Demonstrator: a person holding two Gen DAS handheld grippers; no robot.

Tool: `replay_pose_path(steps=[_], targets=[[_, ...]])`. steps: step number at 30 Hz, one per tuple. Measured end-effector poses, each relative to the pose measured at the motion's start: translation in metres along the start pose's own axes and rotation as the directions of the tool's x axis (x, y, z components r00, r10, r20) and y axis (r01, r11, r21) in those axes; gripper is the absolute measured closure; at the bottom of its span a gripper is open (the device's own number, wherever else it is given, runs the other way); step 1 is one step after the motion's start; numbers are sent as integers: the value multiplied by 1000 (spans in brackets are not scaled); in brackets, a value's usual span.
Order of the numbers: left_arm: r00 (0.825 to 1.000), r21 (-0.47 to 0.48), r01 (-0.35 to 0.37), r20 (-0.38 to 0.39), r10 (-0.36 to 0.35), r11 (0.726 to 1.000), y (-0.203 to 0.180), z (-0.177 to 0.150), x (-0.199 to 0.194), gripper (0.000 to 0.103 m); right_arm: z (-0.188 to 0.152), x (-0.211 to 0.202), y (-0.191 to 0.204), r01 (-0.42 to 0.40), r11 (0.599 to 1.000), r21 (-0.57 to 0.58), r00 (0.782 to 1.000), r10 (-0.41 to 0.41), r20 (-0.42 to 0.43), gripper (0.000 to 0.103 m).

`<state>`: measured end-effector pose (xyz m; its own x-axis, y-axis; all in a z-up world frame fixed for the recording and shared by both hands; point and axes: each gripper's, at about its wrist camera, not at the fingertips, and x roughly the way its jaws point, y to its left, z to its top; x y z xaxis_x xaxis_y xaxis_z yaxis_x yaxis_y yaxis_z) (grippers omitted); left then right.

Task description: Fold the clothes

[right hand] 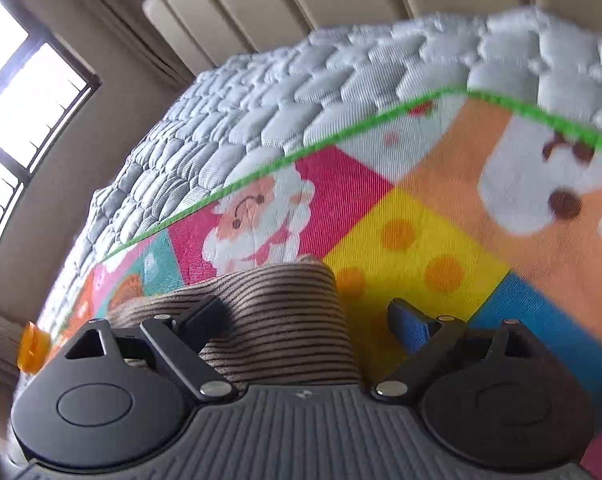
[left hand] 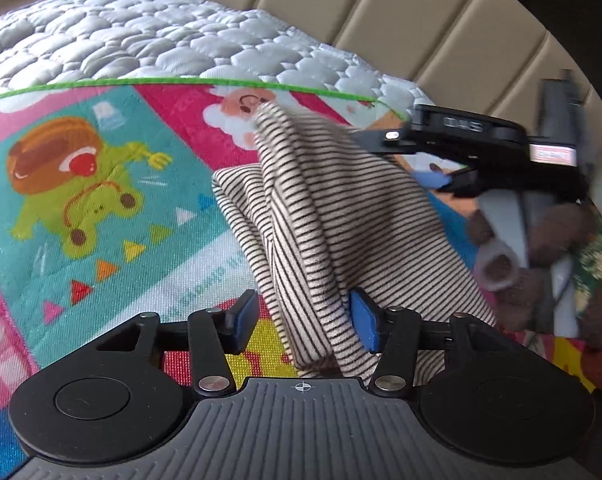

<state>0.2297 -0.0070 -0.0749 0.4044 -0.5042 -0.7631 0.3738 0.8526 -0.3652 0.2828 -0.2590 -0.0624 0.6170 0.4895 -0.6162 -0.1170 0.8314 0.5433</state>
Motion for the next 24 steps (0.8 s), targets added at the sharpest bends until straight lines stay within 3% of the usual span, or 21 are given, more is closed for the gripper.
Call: replay_pose_path(steps=[1,4,5,8,13,16,19,21,24], targets=[[1000,-11,9,-5,-9,1000,3,0,1,46,3,5,0,-11,1000,13,1000,11,-4,24],[1000,-35,18,-21,-19,999,10,0,4,45,12,19,1,-39,998,41,999,40,-16,31],[1000,-33,17,-23,-18,999,11,0,5,44,12,21,8,-10,1000,4,1000,10,-27,31],[999,-43,29,-20,-30,999,13,1,5,43,7,41,19,185,973,-135,979,-195,-61,32],[999,-43,29,-17,-30,999,11,2,5,42,7,39,39,239,936,-257,967,-253,-20,30],[999,-44,26,-22,-27,999,12,2,5,38,6,25,72,223,886,-406,974,-222,50,31],[999,-45,22,-25,-23,999,12,3,7,35,-1,37,98,181,841,-510,979,-202,15,35],[1000,-44,14,-26,-15,999,12,3,7,34,-11,60,108,173,791,-587,969,-243,-41,36],[1000,-50,3,-23,-4,999,14,2,6,33,-25,77,122,211,691,-692,949,-315,-25,34]])
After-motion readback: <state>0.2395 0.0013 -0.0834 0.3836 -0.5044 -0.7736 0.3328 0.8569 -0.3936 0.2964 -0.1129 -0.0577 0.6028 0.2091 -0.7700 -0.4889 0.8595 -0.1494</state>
